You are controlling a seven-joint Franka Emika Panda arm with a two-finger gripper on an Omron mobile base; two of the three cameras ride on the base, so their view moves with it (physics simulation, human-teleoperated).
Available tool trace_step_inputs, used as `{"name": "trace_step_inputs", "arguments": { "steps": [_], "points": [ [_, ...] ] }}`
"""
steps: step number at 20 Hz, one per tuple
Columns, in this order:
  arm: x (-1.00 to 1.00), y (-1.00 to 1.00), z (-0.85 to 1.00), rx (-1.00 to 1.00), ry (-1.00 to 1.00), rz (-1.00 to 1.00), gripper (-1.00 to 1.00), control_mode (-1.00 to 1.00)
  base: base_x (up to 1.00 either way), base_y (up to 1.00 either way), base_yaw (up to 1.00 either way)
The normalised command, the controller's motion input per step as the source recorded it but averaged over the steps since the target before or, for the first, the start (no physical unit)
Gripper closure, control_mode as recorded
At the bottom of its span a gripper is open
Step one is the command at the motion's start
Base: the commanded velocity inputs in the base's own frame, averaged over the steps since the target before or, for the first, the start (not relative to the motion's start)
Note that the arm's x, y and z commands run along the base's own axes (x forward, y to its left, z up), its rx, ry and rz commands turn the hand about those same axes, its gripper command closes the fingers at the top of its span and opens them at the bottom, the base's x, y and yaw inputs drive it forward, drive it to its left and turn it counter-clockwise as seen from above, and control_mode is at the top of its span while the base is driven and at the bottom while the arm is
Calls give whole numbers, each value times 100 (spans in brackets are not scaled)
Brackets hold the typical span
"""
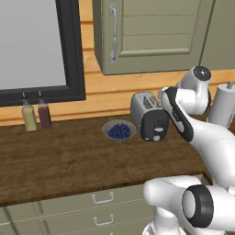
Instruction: Start the toaster. Once the lever pops up, take the bread to the plate on the dining counter.
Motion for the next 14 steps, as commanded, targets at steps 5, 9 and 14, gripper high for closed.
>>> {"name": "trace_step_inputs", "arguments": {
  "steps": [5,9,14],
  "points": [
    [0,0,0,0,0,0,-100,-100,0,0,0],
    [0,0,0,0,0,0,-100,-100,0,0,0],
    [0,0,0,0,0,0,-100,-100,0,0,0]
  ]
}}
